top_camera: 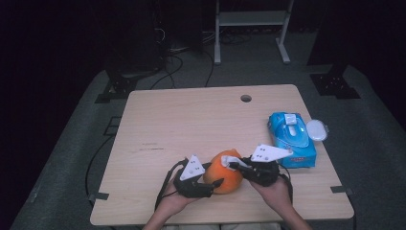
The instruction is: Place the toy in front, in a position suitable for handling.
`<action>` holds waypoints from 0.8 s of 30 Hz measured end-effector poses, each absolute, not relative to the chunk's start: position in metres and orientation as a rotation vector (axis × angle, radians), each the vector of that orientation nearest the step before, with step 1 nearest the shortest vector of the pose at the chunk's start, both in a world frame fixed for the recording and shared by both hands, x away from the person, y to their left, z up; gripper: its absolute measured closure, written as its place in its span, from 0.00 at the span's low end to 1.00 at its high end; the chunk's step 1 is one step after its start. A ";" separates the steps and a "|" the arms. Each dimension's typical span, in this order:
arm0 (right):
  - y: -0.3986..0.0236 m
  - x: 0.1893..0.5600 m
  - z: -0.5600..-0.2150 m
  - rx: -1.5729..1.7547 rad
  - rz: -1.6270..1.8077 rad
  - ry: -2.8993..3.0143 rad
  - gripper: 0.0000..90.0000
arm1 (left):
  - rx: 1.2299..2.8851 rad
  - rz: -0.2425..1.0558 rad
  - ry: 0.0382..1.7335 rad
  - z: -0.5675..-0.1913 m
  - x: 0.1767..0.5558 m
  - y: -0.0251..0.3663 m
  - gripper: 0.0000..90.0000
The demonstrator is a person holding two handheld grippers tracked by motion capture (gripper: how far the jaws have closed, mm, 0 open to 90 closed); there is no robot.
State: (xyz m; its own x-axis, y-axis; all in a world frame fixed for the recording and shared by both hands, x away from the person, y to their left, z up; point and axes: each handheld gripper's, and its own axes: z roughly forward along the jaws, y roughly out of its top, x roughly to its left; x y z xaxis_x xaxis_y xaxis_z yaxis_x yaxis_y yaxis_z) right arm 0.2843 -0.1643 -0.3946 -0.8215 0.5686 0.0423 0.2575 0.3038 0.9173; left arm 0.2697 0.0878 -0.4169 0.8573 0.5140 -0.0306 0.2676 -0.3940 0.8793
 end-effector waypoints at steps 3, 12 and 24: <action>-0.167 0.285 -0.398 0.783 1.530 2.283 0.91 | 1.954 0.260 0.634 -0.415 0.274 0.087 0.25; -0.165 0.287 -0.400 0.783 1.554 2.304 0.91 | 1.994 0.305 0.626 -0.422 0.277 0.099 0.40; -0.167 0.291 -0.409 0.816 1.492 2.300 0.91 | 2.012 0.271 0.654 -0.418 0.280 0.106 0.35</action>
